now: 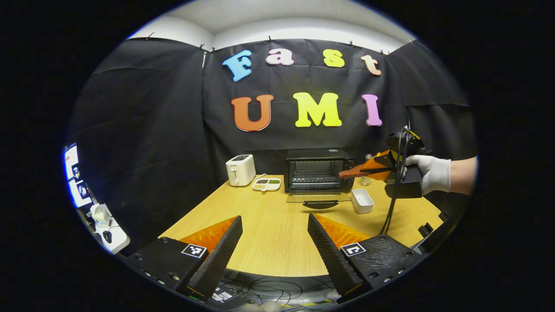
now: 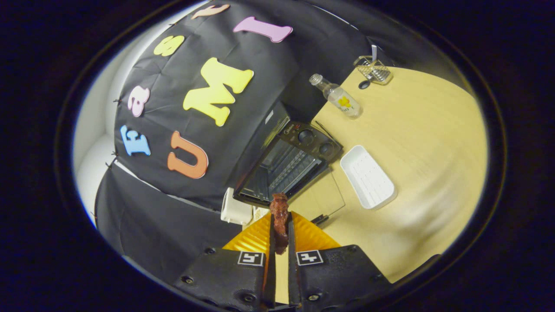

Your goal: Open the electric oven with the left hand, put the food in, and close the electric oven.

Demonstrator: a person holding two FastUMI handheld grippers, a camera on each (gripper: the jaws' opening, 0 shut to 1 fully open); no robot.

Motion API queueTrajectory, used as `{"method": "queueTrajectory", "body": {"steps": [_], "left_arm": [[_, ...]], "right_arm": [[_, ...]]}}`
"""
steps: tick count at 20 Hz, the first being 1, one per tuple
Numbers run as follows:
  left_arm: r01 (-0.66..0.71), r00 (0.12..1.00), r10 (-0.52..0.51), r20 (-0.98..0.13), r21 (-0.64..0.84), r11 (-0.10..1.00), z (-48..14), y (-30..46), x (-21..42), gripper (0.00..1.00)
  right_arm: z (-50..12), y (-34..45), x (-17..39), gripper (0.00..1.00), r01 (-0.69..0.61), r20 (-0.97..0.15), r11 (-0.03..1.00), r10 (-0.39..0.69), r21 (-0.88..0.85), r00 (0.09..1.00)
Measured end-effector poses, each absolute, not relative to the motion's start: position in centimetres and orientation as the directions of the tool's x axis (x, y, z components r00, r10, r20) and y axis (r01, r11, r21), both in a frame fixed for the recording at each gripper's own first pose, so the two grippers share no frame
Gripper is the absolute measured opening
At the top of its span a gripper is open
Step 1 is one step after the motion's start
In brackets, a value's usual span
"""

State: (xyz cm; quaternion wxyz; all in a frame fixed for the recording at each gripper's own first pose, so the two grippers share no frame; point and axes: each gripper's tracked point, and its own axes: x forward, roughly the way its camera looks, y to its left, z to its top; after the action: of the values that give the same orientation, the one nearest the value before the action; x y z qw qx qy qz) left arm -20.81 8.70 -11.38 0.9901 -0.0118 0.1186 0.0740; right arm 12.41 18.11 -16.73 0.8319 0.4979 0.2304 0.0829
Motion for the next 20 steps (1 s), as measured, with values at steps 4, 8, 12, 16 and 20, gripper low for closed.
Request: {"method": "queueTrajectory", "body": {"steps": [4,8,12,16,20], "left_arm": [[-0.178,0.951,0.168,-0.26,-0.015,0.984,-11.9,10.0,-21.2,0.96],[-0.22,0.938,0.209,-0.278,-0.008,0.975,-11.8,11.7,-20.9,0.97],[-0.283,0.923,0.272,-0.272,-0.004,0.959,-10.9,13.9,-20.1,0.96],[-0.327,0.902,0.311,-0.3,-0.004,0.945,-10.9,15.4,-19.1,0.96],[-0.345,0.889,0.32,-0.328,-0.019,0.939,-10.9,16.3,-18.1,0.96]], "right_arm": [[-16.9,21.5,16.8,0.14,0.093,-0.274,0.457,0.348,0.885,0.896],[-18.1,22.9,21.8,0.14,0.123,-0.275,0.437,0.305,0.891,0.912],[-19.3,24.8,26.6,0.14,0.126,-0.279,0.472,0.271,0.873,0.921],[-19.9,26.2,31.4,0.14,0.144,-0.26,0.457,0.203,0.878,0.944],[-20.6,25.9,34.9,0.15,0.151,-0.234,0.49,0.11,0.858,0.966]]}}
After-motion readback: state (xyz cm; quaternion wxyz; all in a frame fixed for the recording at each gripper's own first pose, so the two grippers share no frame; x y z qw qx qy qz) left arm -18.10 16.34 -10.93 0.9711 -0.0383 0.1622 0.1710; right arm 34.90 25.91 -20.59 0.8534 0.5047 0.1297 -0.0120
